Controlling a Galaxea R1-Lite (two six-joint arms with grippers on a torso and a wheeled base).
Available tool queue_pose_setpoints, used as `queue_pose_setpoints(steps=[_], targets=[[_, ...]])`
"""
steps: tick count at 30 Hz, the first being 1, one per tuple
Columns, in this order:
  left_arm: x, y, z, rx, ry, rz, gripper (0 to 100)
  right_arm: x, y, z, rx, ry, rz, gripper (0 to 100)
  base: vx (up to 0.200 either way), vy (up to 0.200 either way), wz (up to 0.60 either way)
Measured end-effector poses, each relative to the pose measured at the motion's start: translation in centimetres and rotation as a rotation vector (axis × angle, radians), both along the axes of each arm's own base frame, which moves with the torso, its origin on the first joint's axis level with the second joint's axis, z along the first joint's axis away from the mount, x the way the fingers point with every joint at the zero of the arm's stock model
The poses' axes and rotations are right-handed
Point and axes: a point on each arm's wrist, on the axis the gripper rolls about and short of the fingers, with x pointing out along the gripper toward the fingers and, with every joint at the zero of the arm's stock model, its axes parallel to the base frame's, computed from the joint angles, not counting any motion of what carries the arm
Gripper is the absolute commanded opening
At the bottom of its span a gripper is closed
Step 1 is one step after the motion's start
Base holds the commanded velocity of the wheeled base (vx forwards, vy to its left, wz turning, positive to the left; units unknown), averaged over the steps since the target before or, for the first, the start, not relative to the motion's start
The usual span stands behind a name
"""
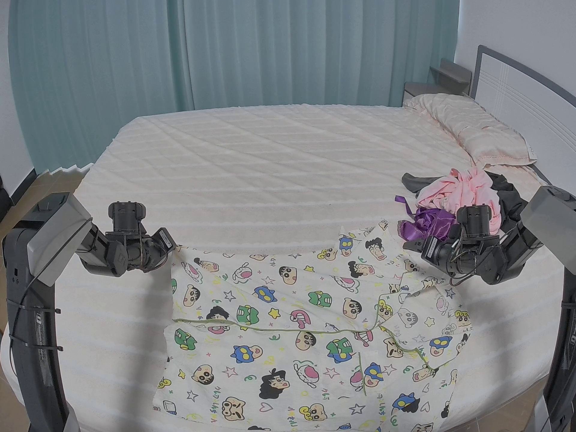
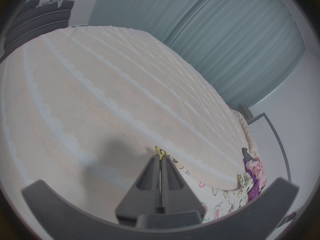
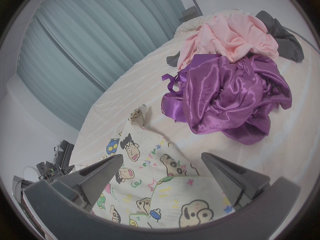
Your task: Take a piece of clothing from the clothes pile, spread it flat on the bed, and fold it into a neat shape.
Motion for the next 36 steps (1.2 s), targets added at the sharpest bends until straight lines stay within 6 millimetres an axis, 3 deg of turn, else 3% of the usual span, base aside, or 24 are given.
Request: queue_pose_setpoints(steps=[12, 19, 20, 28, 36], targets=[[0.1, -0.5, 0.1, 0.000, -0.001, -0.011, 0, 2.1, 0.5, -0.5, -0.009, -0.074, 0.013, 100, 0.000, 0.000, 0.00], [0.0, -1.2, 0.0, 0.001, 0.003, -0.022, 0, 3.6, 1.7, -1.9, -0.053, -0.060, 0.069, 100, 0.000, 0.000, 0.00], [0.0, -1.3, 0.0, 0.002, 0.002, -0.024, 0, 3.7, 2.0, -2.2, -0.064, -0.052, 0.083, 0, 0.000, 0.000, 0.00], [-0.2, -1.5, 0.4, 0.004, 0.000, -0.025, 0, 4.8, 3.4, -4.4, -0.101, -0.042, 0.095, 0, 0.000, 0.000, 0.00], [-0.2, -1.5, 1.1, 0.012, -0.015, -0.017, 0, 5.2, 1.7, -4.8, -0.094, -0.083, 0.041, 0, 0.000, 0.000, 0.00]])
